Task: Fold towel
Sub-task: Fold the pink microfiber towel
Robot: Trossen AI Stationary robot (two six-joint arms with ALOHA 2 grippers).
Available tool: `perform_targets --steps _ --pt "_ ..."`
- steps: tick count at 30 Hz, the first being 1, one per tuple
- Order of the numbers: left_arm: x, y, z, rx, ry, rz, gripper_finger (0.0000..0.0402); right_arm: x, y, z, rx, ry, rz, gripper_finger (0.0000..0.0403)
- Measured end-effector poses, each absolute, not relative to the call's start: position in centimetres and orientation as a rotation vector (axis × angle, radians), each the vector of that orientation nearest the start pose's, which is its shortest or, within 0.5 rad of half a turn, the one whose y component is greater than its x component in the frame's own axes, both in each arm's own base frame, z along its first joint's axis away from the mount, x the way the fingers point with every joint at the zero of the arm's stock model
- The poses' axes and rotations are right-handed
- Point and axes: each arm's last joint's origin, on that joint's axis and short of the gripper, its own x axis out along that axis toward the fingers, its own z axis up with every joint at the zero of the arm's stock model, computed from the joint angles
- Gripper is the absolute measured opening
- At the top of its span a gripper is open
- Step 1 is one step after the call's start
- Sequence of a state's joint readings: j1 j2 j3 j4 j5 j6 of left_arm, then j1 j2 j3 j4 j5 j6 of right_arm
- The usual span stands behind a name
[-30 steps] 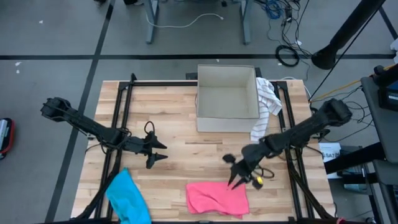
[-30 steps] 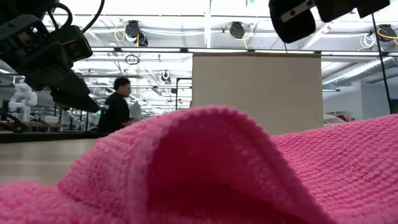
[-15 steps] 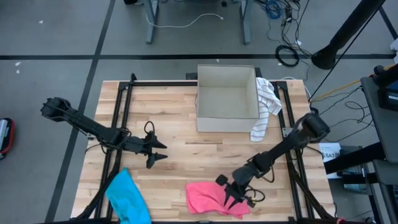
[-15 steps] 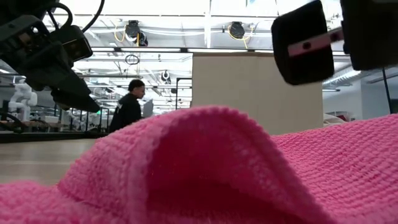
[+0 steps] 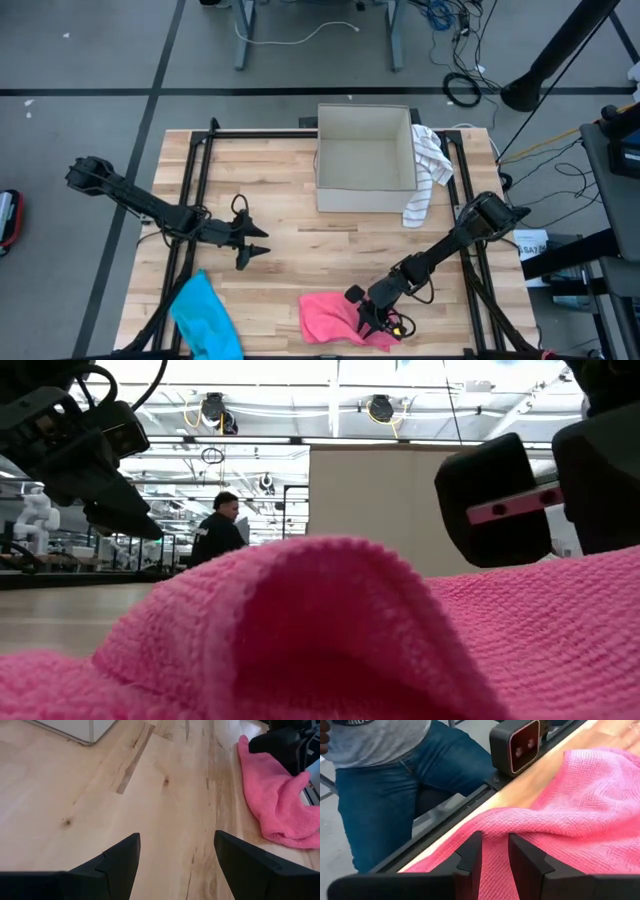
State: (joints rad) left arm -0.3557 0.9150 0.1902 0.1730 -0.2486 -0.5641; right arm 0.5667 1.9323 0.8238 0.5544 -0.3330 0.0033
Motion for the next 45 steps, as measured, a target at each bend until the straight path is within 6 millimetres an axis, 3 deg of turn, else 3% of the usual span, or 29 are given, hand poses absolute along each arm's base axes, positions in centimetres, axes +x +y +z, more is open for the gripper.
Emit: perform_targets --steps 5,9,11,15,27,36,41,45 --pt "15.6 -5.0 14.5 -0.378 0.533 0.060 0.0261 29.8 19.7 9.4 -0.108 0.607 0.783 0.0076" --pt "15.6 -5.0 14.5 -0.377 0.531 0.063 0.0261 29.9 19.6 9.1 -0.114 0.605 0.778 0.0039" --pt "15.6 -5.0 14.5 -0.377 0.531 0.063 0.0261 29.9 19.6 9.6 -0.132 0.590 0.784 0.0012" --pt "15.6 -5.0 14.5 -0.377 0.531 0.063 0.0261 29.8 19.6 11.4 -0.148 0.529 0.794 0.0003" --pt "16.4 -5.3 16.3 -0.372 0.337 -0.006 0.0261 28.5 18.1 18.7 -0.282 0.382 0.688 0.0000" --pt "16.8 -5.3 17.8 -0.274 0.179 -0.052 0.0261 28.4 14.1 24.2 -0.425 0.205 0.438 0.0000" --pt "16.9 -5.1 17.8 -0.269 0.177 -0.039 0.0261 28.1 11.6 29.8 -0.503 0.137 0.330 0.0000" --pt "16.9 -5.2 17.7 -0.265 0.190 -0.040 0.0261 27.4 11.2 33.9 -0.506 0.092 0.379 0.0000"
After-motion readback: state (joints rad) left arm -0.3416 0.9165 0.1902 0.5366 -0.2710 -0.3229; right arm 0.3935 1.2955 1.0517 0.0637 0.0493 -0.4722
